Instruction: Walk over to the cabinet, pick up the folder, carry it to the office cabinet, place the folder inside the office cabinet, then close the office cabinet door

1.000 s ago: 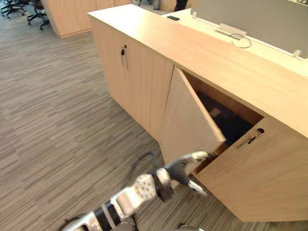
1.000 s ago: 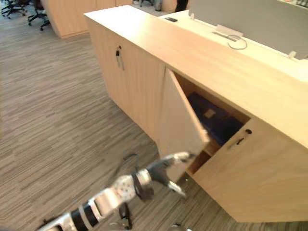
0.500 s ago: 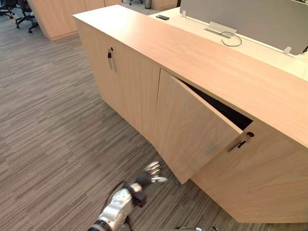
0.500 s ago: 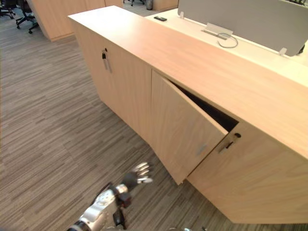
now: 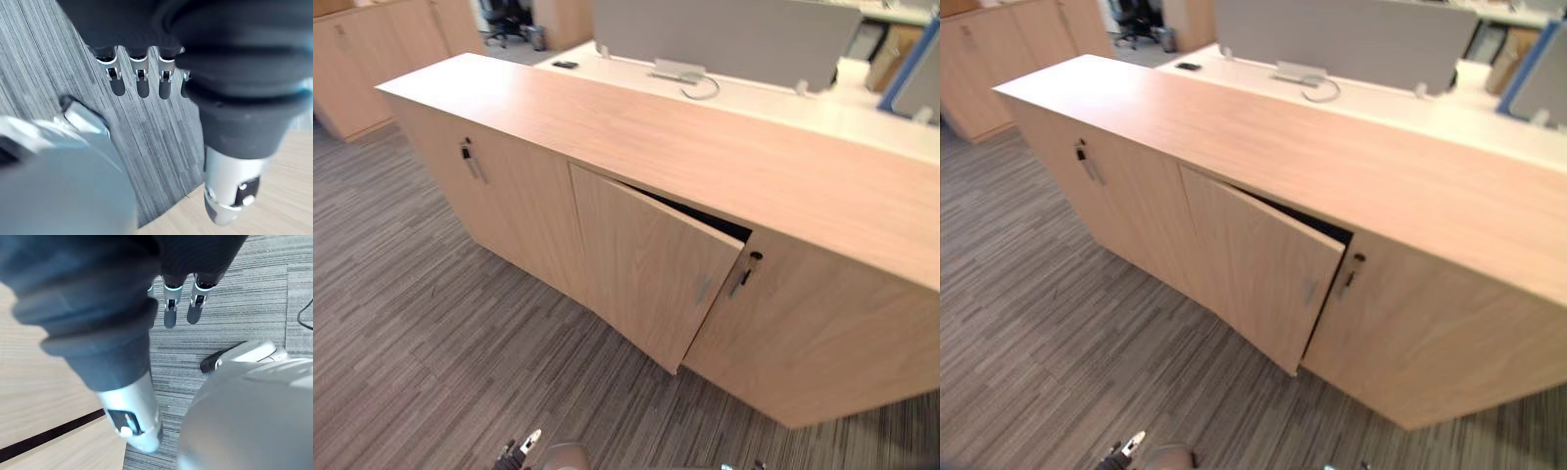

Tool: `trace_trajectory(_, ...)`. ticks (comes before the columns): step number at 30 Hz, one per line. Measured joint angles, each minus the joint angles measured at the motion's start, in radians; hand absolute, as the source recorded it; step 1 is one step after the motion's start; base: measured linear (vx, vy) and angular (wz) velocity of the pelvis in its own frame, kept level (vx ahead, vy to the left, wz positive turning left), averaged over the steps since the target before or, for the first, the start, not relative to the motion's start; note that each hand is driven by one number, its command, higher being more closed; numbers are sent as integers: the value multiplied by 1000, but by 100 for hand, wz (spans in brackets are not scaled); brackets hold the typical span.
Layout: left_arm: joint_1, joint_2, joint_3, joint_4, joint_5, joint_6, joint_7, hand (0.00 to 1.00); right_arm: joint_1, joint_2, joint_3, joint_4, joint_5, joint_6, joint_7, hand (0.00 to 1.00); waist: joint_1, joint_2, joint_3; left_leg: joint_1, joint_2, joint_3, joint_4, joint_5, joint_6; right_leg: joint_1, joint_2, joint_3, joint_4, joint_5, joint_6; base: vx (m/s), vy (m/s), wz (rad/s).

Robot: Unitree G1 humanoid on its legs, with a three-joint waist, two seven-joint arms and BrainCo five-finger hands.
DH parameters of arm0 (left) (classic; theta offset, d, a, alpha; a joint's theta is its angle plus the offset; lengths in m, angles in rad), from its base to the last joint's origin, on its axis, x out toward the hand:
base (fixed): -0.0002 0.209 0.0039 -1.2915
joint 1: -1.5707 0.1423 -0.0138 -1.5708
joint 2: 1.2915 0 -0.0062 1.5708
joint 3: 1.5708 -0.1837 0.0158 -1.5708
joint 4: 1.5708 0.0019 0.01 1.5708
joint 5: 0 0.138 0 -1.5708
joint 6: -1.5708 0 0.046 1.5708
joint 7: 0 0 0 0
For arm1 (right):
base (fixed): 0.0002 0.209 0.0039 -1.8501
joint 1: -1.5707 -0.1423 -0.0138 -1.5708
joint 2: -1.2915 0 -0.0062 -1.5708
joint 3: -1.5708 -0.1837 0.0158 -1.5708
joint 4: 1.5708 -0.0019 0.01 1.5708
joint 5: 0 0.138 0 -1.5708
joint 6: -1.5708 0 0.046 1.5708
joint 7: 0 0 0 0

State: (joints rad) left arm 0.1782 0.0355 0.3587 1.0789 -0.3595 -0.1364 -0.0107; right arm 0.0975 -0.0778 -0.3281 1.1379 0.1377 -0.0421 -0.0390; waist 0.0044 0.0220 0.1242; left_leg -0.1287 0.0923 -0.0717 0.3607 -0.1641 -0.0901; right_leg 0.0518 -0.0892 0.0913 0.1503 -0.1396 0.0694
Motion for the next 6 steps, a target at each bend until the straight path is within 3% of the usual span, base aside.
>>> trace_trajectory(3,12,-17,84,8,3,-1,12,0,25,15,7,1,2,0,-4,0,1,-24,-22,25,-16,53,-31,-2,17,9,-31,23,-39,20,13,46,123,-36)
trace_trajectory(6,20,-20,95,17,0,-1,19,0,51,20,7,0,37,-1,-6,0,-1,-32,-65,57,-33,88,-113,25,27,8,-57,35,-84,41,28,73,59,-27)
